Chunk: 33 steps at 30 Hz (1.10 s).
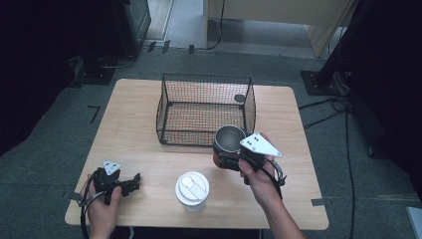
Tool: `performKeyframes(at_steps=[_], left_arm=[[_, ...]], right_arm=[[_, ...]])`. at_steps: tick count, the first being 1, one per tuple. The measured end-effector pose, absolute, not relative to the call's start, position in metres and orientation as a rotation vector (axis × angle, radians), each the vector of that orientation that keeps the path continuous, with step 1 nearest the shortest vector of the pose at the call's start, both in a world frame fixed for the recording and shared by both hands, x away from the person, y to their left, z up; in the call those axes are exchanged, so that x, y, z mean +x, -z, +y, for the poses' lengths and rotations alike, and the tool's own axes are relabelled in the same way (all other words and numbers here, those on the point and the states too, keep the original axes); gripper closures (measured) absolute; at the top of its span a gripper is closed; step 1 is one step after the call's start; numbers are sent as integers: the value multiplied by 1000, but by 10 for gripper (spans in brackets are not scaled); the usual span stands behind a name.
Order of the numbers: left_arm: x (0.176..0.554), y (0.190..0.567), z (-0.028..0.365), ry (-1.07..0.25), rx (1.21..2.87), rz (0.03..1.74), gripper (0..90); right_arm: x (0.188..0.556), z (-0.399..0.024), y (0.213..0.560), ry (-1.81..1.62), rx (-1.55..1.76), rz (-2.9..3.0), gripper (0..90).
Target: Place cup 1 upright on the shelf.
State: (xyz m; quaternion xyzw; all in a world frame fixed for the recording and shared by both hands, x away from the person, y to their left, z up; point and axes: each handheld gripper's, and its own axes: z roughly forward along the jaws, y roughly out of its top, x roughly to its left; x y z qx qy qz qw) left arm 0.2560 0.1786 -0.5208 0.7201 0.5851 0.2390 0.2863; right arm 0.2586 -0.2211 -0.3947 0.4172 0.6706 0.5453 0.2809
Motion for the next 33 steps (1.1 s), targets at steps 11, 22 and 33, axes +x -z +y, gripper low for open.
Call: performKeyframes(at_steps=[11, 22, 33], left_arm=[[256, 521, 179, -640, 1924, 1562, 0], [256, 521, 179, -640, 1925, 1561, 0], [256, 521, 179, -640, 1925, 1561, 0]], right_arm=[[276, -209, 366, -1447, 1097, 1803, 64], [298, -201, 339, -1438, 1081, 1794, 64], [327, -194, 327, -1412, 1101, 1792, 64]])
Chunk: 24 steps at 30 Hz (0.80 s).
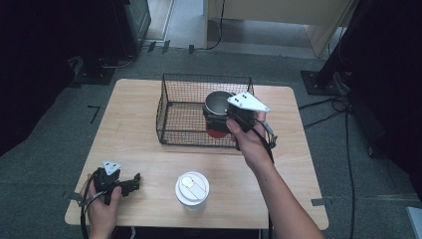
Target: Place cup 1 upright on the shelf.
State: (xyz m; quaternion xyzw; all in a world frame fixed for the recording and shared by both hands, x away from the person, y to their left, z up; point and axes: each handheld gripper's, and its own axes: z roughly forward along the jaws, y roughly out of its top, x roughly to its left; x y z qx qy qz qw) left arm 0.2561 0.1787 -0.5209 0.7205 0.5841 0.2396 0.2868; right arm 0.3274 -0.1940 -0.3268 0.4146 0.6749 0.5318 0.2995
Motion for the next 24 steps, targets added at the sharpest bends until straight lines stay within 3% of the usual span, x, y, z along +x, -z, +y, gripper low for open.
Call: performKeyframes(at_steps=[24], left_arm=[[256, 521, 179, -638, 1930, 1554, 0]], right_arm=[[400, -186, 348, -1310, 1246, 1758, 63]])
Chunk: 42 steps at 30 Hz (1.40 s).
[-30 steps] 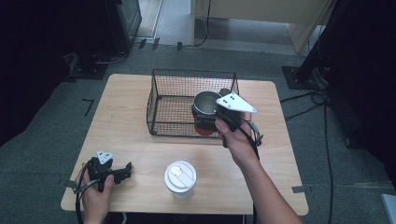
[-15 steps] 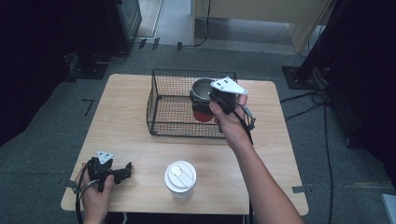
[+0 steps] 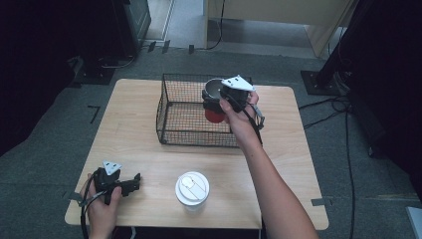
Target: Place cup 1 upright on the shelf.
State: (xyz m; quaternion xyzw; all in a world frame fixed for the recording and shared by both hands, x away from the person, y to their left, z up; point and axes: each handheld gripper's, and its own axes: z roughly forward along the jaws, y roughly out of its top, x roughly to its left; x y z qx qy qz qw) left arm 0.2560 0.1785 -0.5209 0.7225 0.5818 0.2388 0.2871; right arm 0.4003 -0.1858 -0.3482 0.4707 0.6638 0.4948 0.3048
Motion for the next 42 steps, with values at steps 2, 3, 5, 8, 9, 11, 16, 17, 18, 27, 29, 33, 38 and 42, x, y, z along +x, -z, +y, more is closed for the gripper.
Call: performKeyframes(at_steps=[2, 3, 5, 8, 9, 11, 16, 17, 18, 27, 29, 33, 38, 42], left_arm=[[256, 521, 179, -638, 1933, 1554, 0], [256, 521, 179, -638, 1933, 1554, 0], [256, 521, 179, -638, 1933, 1554, 0], [256, 521, 179, -638, 1933, 1554, 0], [256, 521, 179, -638, 1933, 1554, 0], [256, 521, 179, -638, 1933, 1554, 0], [256, 521, 179, -637, 1937, 1553, 0], [256, 521, 179, -637, 1936, 1553, 0], [256, 521, 179, -637, 1936, 1553, 0], [256, 521, 179, -637, 1935, 1554, 0], [256, 521, 179, -637, 1935, 1554, 0], [256, 521, 179, -637, 1935, 1554, 0], [256, 521, 179, -637, 1935, 1554, 0], [256, 521, 179, -637, 1936, 1554, 0]], right_arm=[[406, -185, 351, -1293, 1257, 1760, 63], [406, -185, 351, -1293, 1257, 1760, 63], [415, -184, 355, -1266, 1268, 1759, 63], [423, -183, 358, -1261, 1288, 1759, 63], [423, -183, 358, -1261, 1288, 1759, 63], [433, -182, 362, -1244, 1301, 1757, 63], [444, -180, 370, -1198, 1322, 1762, 63], [447, -179, 371, -1190, 1324, 1764, 63], [449, -179, 373, -1184, 1333, 1763, 63], [464, -183, 386, -1134, 1391, 1751, 62], [464, -184, 387, -1128, 1393, 1750, 63], [470, -188, 391, -1094, 1407, 1743, 63], [477, -192, 401, -1047, 1427, 1737, 63], [478, -190, 407, -1037, 1435, 1746, 63]])
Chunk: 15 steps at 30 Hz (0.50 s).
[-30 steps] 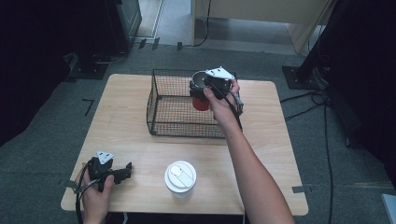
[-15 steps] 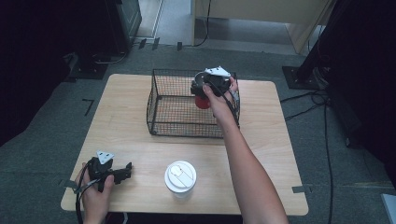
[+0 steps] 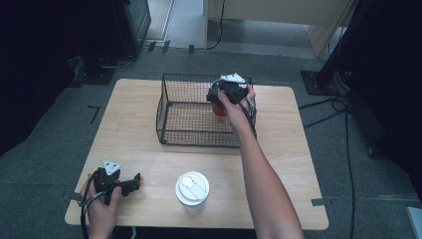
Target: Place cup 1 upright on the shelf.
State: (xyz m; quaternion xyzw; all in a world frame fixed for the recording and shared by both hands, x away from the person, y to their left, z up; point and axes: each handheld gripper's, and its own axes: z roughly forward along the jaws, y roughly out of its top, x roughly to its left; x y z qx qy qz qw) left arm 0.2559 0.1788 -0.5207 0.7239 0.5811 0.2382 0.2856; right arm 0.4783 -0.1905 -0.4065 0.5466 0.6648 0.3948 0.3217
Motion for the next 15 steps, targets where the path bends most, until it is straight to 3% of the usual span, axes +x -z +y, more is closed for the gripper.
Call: performKeyframes(at_steps=[15], left_arm=[[256, 521, 179, -637, 1936, 1553, 0]], right_arm=[[482, -180, 423, -1018, 1467, 1772, 62]])
